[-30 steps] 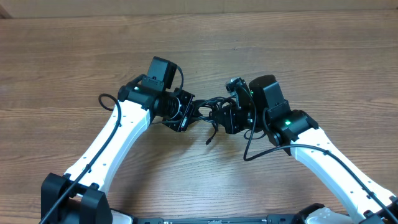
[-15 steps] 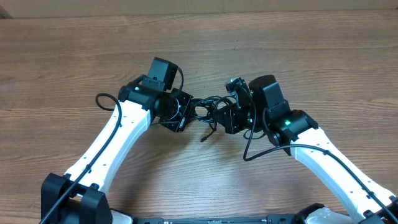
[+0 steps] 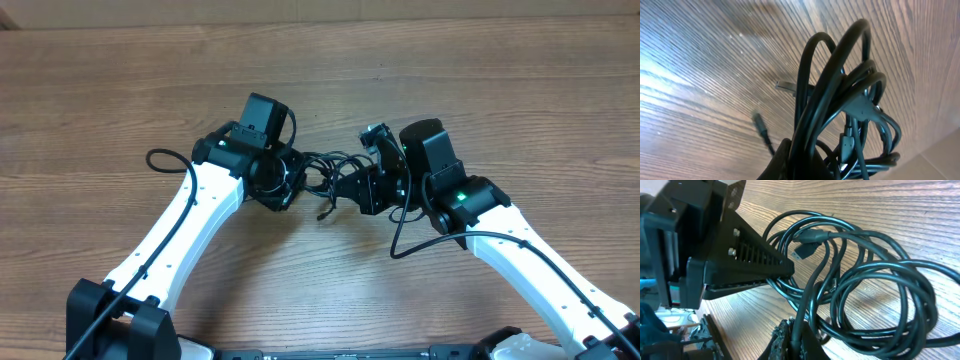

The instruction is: Untangle cables

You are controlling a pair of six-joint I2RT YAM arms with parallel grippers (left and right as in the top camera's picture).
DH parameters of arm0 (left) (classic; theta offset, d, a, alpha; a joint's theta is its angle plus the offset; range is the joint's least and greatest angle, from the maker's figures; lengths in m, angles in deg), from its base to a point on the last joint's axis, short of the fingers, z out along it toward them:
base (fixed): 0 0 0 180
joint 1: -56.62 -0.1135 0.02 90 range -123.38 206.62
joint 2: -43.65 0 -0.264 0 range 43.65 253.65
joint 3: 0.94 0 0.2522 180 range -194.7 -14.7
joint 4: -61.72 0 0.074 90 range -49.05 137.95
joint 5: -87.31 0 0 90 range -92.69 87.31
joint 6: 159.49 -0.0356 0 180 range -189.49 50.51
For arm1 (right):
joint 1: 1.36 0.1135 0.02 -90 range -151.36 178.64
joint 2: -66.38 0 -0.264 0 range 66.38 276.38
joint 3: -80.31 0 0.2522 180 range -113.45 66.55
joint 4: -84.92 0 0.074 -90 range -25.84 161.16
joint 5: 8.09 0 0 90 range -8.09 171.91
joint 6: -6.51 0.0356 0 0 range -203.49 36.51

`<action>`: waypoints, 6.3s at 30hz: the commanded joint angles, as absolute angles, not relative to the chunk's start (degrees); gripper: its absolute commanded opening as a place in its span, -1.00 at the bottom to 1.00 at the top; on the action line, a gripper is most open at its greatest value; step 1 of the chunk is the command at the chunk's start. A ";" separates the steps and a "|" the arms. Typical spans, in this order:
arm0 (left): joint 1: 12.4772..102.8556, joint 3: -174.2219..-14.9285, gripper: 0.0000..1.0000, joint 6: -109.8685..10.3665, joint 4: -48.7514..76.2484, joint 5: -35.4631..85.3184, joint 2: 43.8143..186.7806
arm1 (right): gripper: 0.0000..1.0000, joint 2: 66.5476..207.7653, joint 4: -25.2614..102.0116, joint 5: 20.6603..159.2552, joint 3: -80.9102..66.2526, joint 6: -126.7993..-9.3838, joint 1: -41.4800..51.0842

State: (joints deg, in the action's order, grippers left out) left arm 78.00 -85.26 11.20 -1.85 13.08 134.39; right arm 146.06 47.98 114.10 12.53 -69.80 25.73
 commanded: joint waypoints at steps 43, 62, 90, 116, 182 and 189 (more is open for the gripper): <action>77.63 -86.64 -0.91 -44.43 3.64 22.52 133.12 | -0.13 145.91 43.46 98.78 11.19 -62.26 25.21; 77.65 -86.64 -0.91 3.87 -2.59 3.77 133.12 | 0.74 145.91 47.81 120.59 11.19 -62.71 25.21; 77.63 -86.64 -0.91 10.04 2.81 23.29 133.10 | -0.11 145.93 45.75 112.31 11.19 -66.17 25.25; 77.63 -86.64 -0.92 2.45 6.33 27.68 133.10 | -0.54 145.93 45.75 108.90 11.19 -66.19 25.25; 77.63 -86.64 -0.91 -0.71 1.61 8.03 133.10 | -0.82 145.91 47.78 114.69 11.19 -65.58 24.29; 77.63 -86.64 -0.91 -0.06 4.75 14.24 133.12 | 0.00 145.91 46.63 113.53 11.19 -65.95 24.33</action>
State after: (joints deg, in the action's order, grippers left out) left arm 77.87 -85.26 0.42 3.88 9.93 134.02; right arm 146.26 46.39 114.43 12.53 -65.40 24.53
